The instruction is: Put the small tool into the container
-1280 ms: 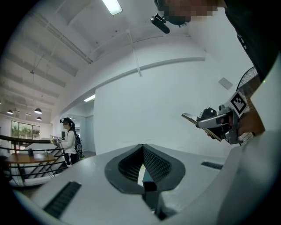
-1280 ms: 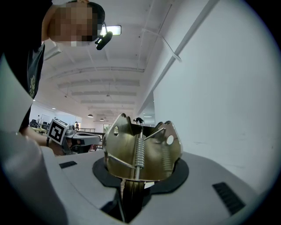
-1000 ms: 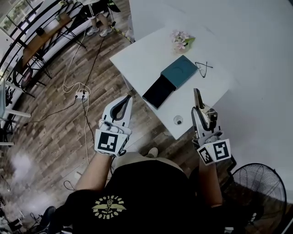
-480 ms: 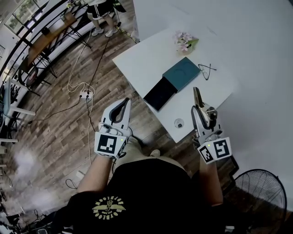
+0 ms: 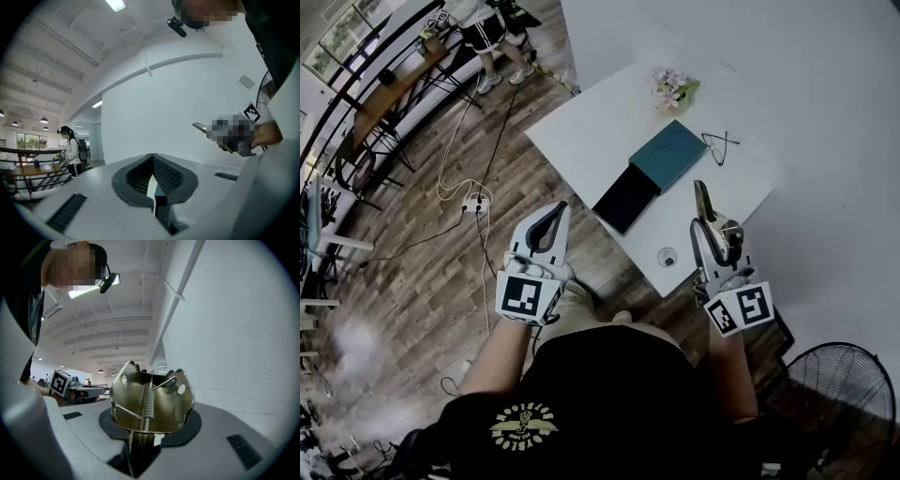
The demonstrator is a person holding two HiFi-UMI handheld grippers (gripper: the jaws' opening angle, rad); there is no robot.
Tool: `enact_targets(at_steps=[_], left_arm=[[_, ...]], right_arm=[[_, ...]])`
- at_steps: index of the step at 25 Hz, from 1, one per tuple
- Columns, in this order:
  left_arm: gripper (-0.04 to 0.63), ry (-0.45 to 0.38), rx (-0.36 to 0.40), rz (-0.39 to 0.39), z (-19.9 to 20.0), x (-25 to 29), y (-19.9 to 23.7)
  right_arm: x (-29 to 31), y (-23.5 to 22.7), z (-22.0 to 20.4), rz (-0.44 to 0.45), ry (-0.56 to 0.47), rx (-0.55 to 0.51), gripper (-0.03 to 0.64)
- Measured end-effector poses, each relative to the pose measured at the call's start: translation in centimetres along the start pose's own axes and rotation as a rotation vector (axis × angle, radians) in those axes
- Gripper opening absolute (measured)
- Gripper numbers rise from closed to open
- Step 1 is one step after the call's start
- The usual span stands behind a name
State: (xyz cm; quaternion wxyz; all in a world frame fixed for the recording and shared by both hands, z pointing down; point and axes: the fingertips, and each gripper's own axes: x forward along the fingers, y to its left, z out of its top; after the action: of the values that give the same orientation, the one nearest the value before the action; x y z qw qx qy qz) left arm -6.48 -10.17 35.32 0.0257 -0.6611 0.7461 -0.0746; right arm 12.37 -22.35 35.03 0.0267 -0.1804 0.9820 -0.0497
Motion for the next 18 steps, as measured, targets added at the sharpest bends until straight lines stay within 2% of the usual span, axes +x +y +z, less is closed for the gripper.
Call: enact_targets(at_steps=[10,18], left_arm=[[0.006,-0.001,-0.007,-0.022,-1.0,0.8,1.6],[0.006,-0.020,-0.003,-0.081,-0.5,3.6,5.0]], right_arm=[[1.9,0.4,-0.8,-0.015,0.010,-0.004,0.120],[5.3,0.3,-0.6,-0.070,0.016,0.001,0.118]])
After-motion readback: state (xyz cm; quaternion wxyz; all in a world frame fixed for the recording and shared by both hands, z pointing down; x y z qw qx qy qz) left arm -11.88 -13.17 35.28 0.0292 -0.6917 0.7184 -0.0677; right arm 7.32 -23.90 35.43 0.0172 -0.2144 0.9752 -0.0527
